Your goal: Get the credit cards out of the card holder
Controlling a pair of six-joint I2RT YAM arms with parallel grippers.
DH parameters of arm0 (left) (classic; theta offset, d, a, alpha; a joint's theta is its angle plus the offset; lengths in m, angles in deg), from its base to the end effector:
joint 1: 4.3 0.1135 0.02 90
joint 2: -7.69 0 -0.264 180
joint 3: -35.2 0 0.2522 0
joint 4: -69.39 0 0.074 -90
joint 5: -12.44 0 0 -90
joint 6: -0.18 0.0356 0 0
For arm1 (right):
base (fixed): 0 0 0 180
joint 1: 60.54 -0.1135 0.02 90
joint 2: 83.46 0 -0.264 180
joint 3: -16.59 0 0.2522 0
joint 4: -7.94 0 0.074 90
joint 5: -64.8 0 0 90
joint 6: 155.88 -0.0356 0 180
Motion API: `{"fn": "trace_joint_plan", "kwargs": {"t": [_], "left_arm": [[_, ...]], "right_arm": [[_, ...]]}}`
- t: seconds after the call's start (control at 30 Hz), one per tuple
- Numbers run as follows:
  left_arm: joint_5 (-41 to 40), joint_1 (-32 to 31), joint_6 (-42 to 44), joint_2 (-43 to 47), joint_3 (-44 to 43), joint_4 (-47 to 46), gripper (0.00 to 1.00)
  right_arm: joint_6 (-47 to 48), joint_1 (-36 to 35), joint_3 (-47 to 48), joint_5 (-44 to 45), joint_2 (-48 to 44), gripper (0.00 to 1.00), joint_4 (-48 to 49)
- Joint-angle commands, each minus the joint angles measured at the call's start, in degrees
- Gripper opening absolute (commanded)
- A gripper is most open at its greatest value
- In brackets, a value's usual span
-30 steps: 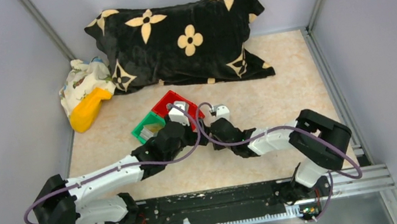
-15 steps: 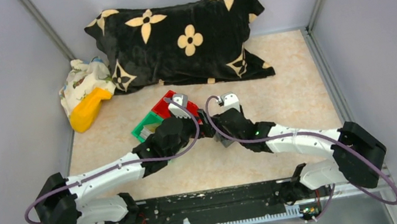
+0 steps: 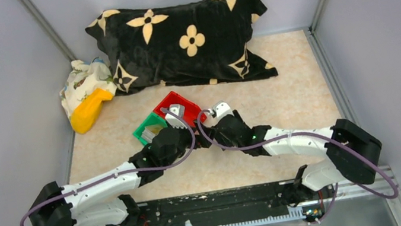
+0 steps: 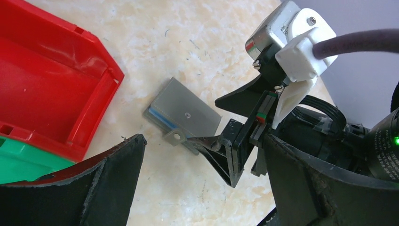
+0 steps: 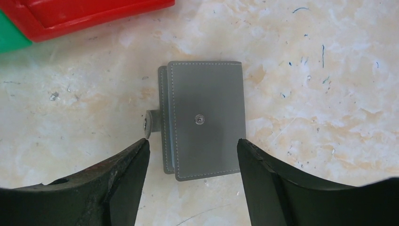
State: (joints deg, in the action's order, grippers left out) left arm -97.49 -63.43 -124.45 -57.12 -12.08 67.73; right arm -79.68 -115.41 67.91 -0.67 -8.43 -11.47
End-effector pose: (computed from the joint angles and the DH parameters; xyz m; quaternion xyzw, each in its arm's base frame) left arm 0.1395 -0.2096 0.2470 0.0648 0.7901 -0.3389 0.5066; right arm 0.1619 0.2044 0.1944 -0.2354 0.8692 0.0583 0.4309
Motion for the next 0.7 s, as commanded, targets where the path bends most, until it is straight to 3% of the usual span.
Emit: {"fn": "trace_joint_plan", "kwargs": {"t": [0.0,0.67], "left_arm": [[-4.3,0.4,1.1,0.6,0.7,4.8,1.0],[-4.3,0.4,2.0,-1.3,1.0,4.6,1.0]], "right_arm": [[2.2,-1.2,2.6,3.7,1.4,0.69,0.4],[1.8,-1.7,6.3,10.5,11.0,0.69,-2.2]]}}
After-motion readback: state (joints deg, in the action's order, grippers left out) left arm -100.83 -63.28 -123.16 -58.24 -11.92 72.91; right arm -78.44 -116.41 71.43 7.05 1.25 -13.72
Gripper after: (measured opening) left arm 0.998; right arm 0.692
